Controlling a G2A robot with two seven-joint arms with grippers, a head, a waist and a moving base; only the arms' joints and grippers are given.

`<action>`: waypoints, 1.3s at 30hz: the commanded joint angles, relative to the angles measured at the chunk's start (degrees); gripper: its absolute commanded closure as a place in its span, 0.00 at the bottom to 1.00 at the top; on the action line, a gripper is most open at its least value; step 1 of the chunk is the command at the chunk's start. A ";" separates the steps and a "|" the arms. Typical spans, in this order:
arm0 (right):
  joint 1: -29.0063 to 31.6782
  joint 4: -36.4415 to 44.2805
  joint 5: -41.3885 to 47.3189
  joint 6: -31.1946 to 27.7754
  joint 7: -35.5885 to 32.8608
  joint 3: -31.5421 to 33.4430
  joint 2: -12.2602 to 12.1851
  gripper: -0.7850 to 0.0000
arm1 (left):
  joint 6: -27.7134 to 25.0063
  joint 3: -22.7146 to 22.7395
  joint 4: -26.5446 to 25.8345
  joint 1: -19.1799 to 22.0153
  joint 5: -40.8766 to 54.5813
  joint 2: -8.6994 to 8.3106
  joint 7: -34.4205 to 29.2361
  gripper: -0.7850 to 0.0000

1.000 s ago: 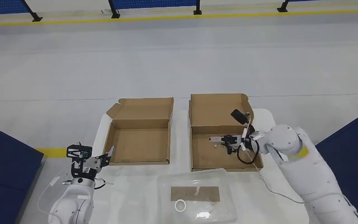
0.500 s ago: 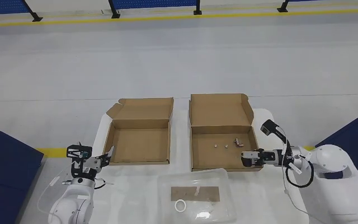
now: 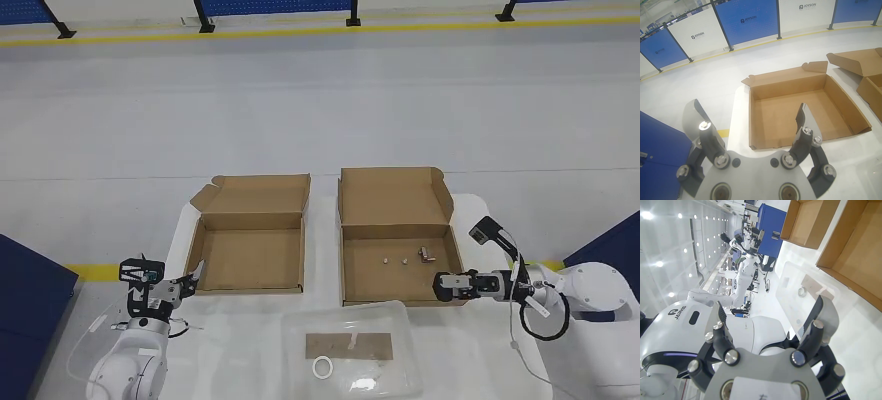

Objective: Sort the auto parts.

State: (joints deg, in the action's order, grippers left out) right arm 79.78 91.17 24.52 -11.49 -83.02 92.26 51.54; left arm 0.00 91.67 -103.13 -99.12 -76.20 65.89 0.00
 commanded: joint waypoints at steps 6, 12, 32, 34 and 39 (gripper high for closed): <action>0.00 0.00 0.00 0.00 0.00 0.00 0.00 0.00 | 0.00 0.00 0.00 0.00 0.00 0.00 0.00 0.00; 0.00 0.00 0.00 0.00 0.00 0.00 0.00 0.00 | -13.69 -0.19 -6.49 -1.97 -5.29 -0.96 -6.70 0.00; 0.00 0.00 0.00 0.00 0.00 0.00 0.00 0.00 | -44.29 0.08 -20.41 -1.66 4.68 -3.00 -29.87 0.00; 0.00 0.00 0.00 0.00 0.00 0.00 0.00 0.00 | -44.29 0.08 -20.41 -1.66 4.68 -3.00 -29.87 0.00; 0.00 0.00 0.00 0.00 0.00 0.00 0.00 0.00 | -44.29 0.08 -20.41 -1.66 4.68 -3.00 -29.87 0.00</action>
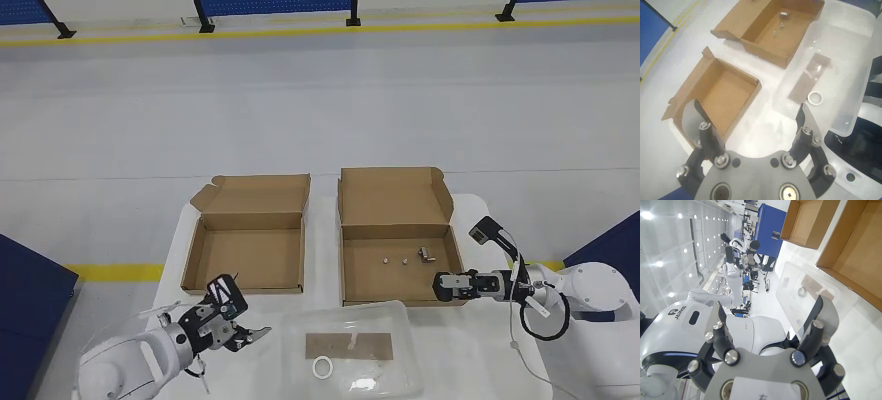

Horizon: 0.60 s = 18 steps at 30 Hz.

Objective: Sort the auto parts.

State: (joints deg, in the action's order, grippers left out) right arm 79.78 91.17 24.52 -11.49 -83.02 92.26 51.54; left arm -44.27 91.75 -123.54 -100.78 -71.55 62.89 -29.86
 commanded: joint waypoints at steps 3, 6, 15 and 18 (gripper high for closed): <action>0.00 0.00 0.00 0.00 0.00 0.00 0.00 0.00 | -0.77 -1.02 -2.65 -0.03 -2.84 -0.17 -1.35 0.00; 0.00 0.00 0.00 0.00 0.00 0.00 0.00 0.00 | -3.29 -4.61 -6.50 0.19 -0.75 -0.46 -9.18 0.00; 0.00 0.00 0.00 0.00 0.00 0.00 0.00 0.00 | 6.70 -24.82 -9.92 10.25 12.09 -2.21 -36.86 0.00; 0.00 0.00 0.00 0.00 0.00 0.00 0.00 0.00 | 9.15 -27.78 -9.81 13.12 12.44 -2.77 -39.31 0.00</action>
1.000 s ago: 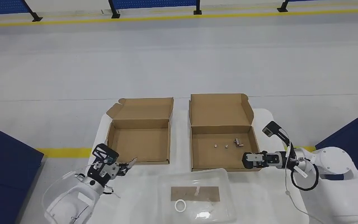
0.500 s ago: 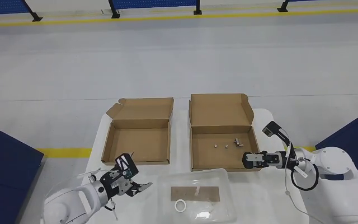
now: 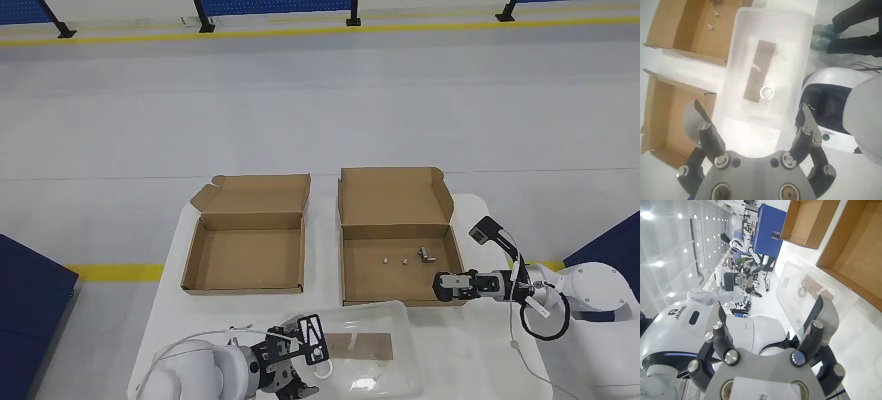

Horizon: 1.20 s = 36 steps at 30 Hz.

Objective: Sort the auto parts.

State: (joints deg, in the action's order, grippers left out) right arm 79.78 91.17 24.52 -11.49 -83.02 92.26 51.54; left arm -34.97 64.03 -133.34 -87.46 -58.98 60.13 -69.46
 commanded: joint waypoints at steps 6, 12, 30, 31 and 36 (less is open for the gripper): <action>0.00 0.00 0.00 0.00 0.00 0.00 0.00 0.00 | -0.15 -0.06 -0.01 -0.19 -0.13 -0.01 0.28 0.00; 0.00 0.00 0.00 0.00 0.00 0.00 0.00 0.00 | 1.30 -6.90 1.85 1.64 -3.18 -0.41 -1.17 0.00; 0.00 0.00 0.00 0.00 0.00 0.00 0.00 0.00 | 13.75 -26.28 11.34 21.67 3.67 1.55 -13.09 0.00; 0.00 0.00 0.00 0.00 0.00 0.00 0.00 0.00 | 13.75 -26.28 11.34 21.67 3.67 1.55 -13.09 0.00; 0.00 0.00 0.00 0.00 0.00 0.00 0.00 0.00 | 11.90 -27.23 12.98 22.04 2.85 1.65 -11.66 0.00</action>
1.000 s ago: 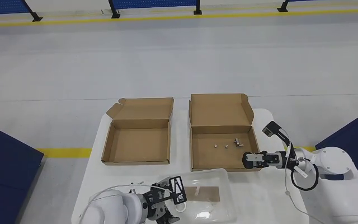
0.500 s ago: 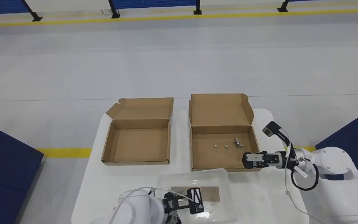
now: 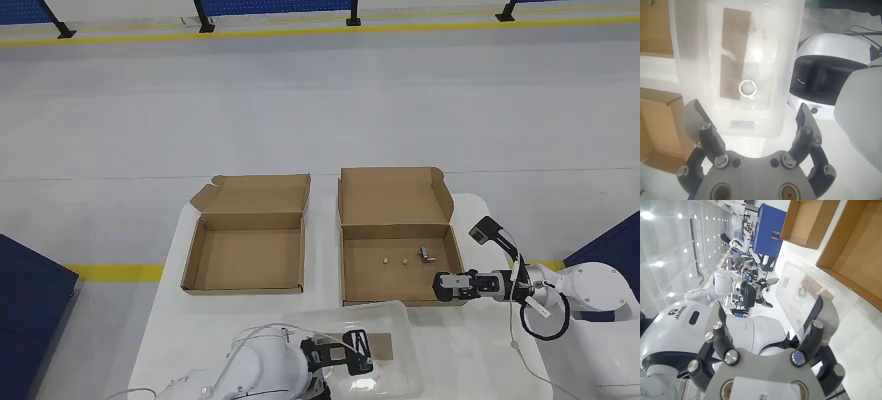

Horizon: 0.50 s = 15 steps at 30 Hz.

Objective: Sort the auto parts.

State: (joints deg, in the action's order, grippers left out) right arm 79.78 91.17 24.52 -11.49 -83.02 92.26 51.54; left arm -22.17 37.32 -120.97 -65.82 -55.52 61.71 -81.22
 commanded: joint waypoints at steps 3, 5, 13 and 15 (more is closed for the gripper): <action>0.00 0.00 0.00 0.00 0.00 0.00 0.00 0.00 | -1.19 -3.89 2.61 3.00 -1.88 0.71 0.30 0.00; 0.00 0.00 0.00 0.00 0.00 0.00 0.00 0.00 | -1.03 -6.71 4.59 5.76 -2.02 1.37 0.14 0.00; 0.00 0.00 0.00 0.00 0.00 0.00 0.00 0.00 | -1.69 -14.21 12.57 15.64 4.16 4.33 0.81 0.00; 0.00 0.00 0.00 0.00 0.00 0.00 0.00 0.00 | -0.93 -15.35 14.46 16.89 4.91 4.99 0.04 0.00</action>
State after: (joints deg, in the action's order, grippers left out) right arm 79.78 91.17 24.52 -11.49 -83.02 92.26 51.54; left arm -23.57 22.59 -107.50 -49.53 -50.89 66.38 -80.72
